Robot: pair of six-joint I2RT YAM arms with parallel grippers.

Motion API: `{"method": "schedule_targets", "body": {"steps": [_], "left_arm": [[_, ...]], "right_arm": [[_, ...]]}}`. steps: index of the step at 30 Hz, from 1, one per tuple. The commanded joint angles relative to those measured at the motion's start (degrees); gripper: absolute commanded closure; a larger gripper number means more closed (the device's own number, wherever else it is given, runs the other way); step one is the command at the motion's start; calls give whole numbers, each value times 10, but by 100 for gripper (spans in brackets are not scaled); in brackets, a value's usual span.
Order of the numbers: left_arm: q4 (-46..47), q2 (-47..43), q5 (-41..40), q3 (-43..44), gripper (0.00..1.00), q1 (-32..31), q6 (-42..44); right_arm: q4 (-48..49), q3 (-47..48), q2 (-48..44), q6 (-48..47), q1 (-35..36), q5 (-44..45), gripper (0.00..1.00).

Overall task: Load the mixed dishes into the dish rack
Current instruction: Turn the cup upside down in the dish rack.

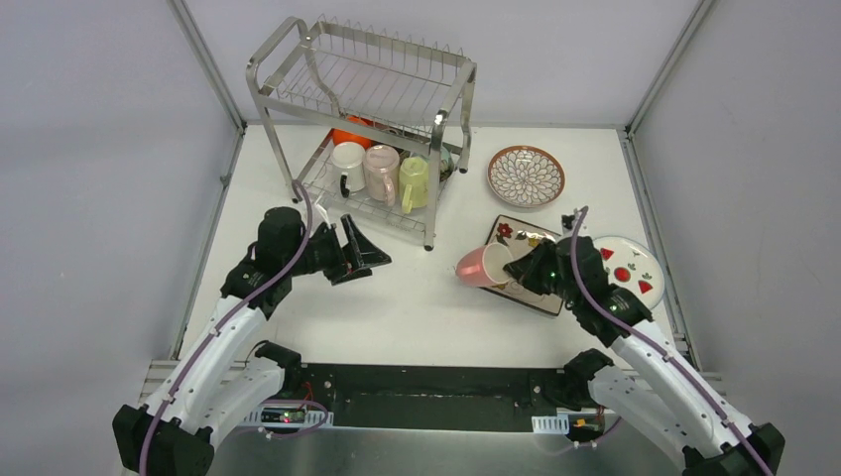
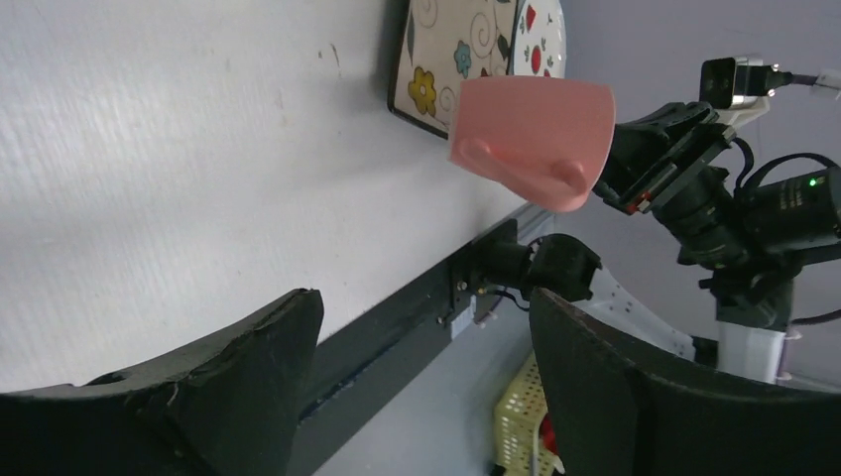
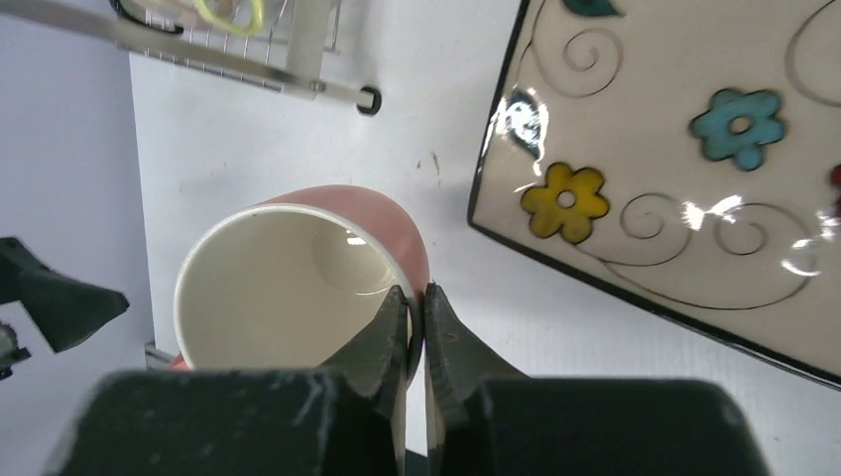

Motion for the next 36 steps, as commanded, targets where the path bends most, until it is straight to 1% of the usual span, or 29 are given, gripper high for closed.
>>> {"method": "schedule_targets", "body": {"steps": [1, 5, 6, 7, 9, 10, 13, 14, 17, 21, 25, 27, 33, 36], "left_arm": [[96, 1, 58, -54, 22, -5, -158], [166, 5, 86, -96, 22, -5, -236], [190, 7, 94, -107, 22, -5, -253], [214, 8, 101, -118, 22, -5, -275], [253, 14, 114, -138, 23, -5, -318], [268, 17, 122, -145, 24, -5, -339], [298, 25, 143, -156, 24, -5, -365], [308, 25, 149, -158, 24, -5, -367], [330, 23, 164, -163, 25, -5, -377], [344, 14, 178, -171, 26, -5, -401], [343, 2, 174, -192, 28, -5, -442], [357, -3, 173, -201, 29, -5, -461], [372, -13, 174, -196, 31, -5, -477], [389, -23, 168, -204, 31, -5, -498]], "right_arm": [[125, -11, 10, 79, 79, 49, 100], [189, -10, 50, 82, 160, 49, 100], [204, -6, 62, 76, 177, 95, 100], [219, 0, 75, 68, 194, 116, 100], [253, 9, 94, 54, 225, 144, 100], [276, 11, 101, 54, 238, 144, 100], [344, 14, 121, 14, 272, 195, 100], [358, 12, 128, 1, 280, 202, 100], [442, -1, 154, -44, 301, 212, 100], [544, -30, 170, -76, 321, 232, 100], [582, -25, 170, -120, 339, 260, 100], [602, -26, 174, -134, 344, 271, 100], [679, -27, 204, -173, 354, 262, 100], [714, -29, 216, -195, 360, 253, 100]]}}
